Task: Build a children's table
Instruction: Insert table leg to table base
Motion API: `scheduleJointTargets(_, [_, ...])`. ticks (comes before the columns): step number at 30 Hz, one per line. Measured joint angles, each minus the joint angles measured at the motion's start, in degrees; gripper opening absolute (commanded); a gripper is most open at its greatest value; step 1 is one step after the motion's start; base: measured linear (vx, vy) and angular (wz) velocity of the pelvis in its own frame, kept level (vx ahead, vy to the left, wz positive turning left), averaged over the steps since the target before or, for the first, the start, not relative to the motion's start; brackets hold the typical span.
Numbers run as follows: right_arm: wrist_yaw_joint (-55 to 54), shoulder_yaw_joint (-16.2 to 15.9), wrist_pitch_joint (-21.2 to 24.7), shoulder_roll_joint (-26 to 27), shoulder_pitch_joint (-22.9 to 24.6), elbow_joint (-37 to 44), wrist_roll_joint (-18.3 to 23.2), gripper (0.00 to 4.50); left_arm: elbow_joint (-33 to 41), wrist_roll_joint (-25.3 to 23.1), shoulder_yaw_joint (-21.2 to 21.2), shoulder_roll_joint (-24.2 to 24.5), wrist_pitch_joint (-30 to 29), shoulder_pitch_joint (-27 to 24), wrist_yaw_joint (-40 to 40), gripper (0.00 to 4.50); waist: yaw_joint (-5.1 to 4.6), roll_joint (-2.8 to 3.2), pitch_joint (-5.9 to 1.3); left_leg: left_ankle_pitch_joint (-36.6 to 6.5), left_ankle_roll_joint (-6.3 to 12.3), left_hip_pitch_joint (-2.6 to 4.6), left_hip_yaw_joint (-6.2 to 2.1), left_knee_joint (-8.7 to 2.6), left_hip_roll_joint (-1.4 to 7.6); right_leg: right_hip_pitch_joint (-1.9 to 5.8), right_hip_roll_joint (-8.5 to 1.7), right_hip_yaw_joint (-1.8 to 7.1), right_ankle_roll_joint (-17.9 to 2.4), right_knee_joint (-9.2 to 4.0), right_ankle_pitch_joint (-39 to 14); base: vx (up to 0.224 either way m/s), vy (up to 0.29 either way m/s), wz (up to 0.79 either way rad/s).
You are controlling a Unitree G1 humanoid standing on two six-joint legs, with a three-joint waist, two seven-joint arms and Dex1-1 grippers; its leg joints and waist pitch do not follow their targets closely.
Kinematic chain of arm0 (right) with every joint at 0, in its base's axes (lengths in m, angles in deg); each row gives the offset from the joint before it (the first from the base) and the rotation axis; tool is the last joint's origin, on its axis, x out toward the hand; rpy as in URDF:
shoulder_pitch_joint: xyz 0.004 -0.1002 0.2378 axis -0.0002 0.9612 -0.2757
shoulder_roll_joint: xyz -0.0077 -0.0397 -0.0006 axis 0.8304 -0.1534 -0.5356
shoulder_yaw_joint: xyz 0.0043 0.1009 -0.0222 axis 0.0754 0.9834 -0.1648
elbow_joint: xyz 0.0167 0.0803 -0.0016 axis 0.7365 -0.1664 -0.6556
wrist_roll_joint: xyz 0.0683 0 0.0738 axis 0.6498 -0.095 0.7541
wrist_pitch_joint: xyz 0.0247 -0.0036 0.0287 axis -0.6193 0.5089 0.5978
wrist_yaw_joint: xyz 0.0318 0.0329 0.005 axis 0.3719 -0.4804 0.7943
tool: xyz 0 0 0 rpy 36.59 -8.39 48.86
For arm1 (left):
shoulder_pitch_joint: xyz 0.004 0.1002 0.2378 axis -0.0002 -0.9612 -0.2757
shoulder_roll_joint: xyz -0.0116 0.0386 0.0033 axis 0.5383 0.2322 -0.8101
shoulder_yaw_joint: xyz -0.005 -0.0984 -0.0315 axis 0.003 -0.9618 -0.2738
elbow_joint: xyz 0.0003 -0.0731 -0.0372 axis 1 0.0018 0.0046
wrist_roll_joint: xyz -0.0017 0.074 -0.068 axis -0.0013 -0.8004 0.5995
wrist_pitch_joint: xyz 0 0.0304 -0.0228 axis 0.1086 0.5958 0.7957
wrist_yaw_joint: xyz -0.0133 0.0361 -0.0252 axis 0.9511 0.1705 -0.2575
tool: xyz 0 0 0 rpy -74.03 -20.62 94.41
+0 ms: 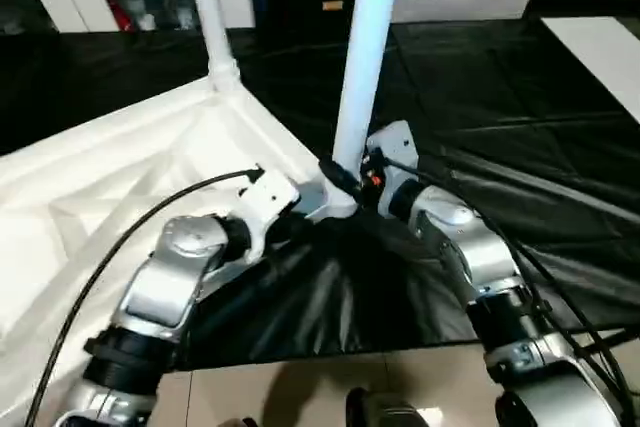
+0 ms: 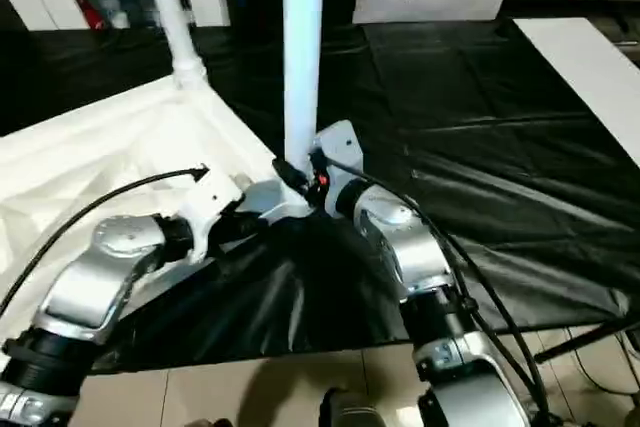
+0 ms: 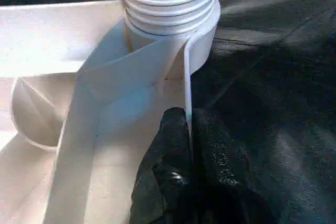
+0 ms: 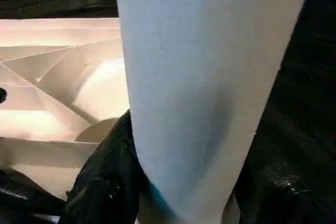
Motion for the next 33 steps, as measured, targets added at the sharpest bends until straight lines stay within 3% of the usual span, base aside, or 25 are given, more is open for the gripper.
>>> scheduleJointTargets(8, [-1.06,0.28,-2.48,1.11,-1.05,-3.0,-0.23,1.91,1.66,-1.88,1.93,0.99,-3.49,0.88,-2.76,0.0,-0.09,-0.1,-0.08,0.07,0.12,0.02,0.01,0.02,0.05,0.01,0.01,-0.07,-0.13,0.02,0.17,0.0,0.0,0.0])
scheduleJointTargets(9, [-1.1,0.51,-2.67,1.25,-1.15,-3.37,-0.23,2.47,1.68,-1.85,1.77,0.63,-4.14,1.0,-3.14,0.0,-0.05,-0.1,-0.08,0.07,0.11,0.02,0.01,0.05,0.07,0.01,0.01,-0.09,-0.11,0.02,0.24,0.0,0.0,0.0])
scheduleJointTargets(12, [-1.26,1.31,-3.09,1.83,-1.37,-5.45,-0.16,2.47,1.41,-1.79,1.54,-0.17,-4.55,1.2,-3.55,0.0,0.12,-0.05,-0.05,0.07,0.09,-0.04,0.01,0.12,0.06,0.01,0.01,-0.08,-0.12,0.0,0.25,0.0,0.0,0.0])
scheduleJointTargets(13, [-1.22,1.36,-3.15,1.83,-1.37,-5.48,-0.16,2.74,1.38,-1.79,1.52,-0.18,-4.55,1.23,-3.57,0.0,0.13,-0.04,-0.06,0.07,0.09,-0.04,0.02,0.12,0.06,0.02,0.01,-0.06,-0.12,0.0,0.25,0.0,0.0,0.0])
scheduleJointTargets(20, [-0.39,1.81,-5.72,1.37,-0.44,-7.79,-0.17,3.34,-1.56,-0.23,2.1,0.18,-0.63,2.06,-2.88,0.0,0.99,0.1,-0.09,0.16,0.25,-0.09,0.01,0.17,0.05,0.03,0.0,-0.06,-0.19,0.02,0.37,0.0,0.0,0.0])
scheduleJointTargets(27, [4.7,2.42,-8.12,-2.49,8.17,-2.75,0.82,3.85,-5.97,0.99,3.09,2.35,6.2,3.86,1.22,0.0,2.21,0.2,-0.05,0.21,0.39,-0.21,0.01,0.17,0.18,-0.05,0.03,-0.26,-0.18,0.07,0.36,0.0,0.0,0.0])
scheduleJointTargets(30, [7.77,1.79,-7.91,-4.6,12.97,-0.76,1.27,4.09,-8.09,1.23,3.28,4.74,9.99,4.79,4.29,0.0,2.49,0.42,0.08,0.22,0.4,-0.43,-0.03,0.34,0.3,-0.21,0.09,-0.37,-0.18,0.19,0.37,0.0,0.0,0.0])
scheduleJointTargets(33, [10.54,1.85,-7.15,-7.01,14.91,2.02,2.44,4.29,-9.94,1.7,3.55,6.34,13.14,5.37,7.04,0.0,3.06,0.54,0.09,0.25,0.43,-0.44,-0.03,0.39,0.31,-0.24,0.09,-0.38,-0.18,0.31,0.37,0.0,0.0,0.0])
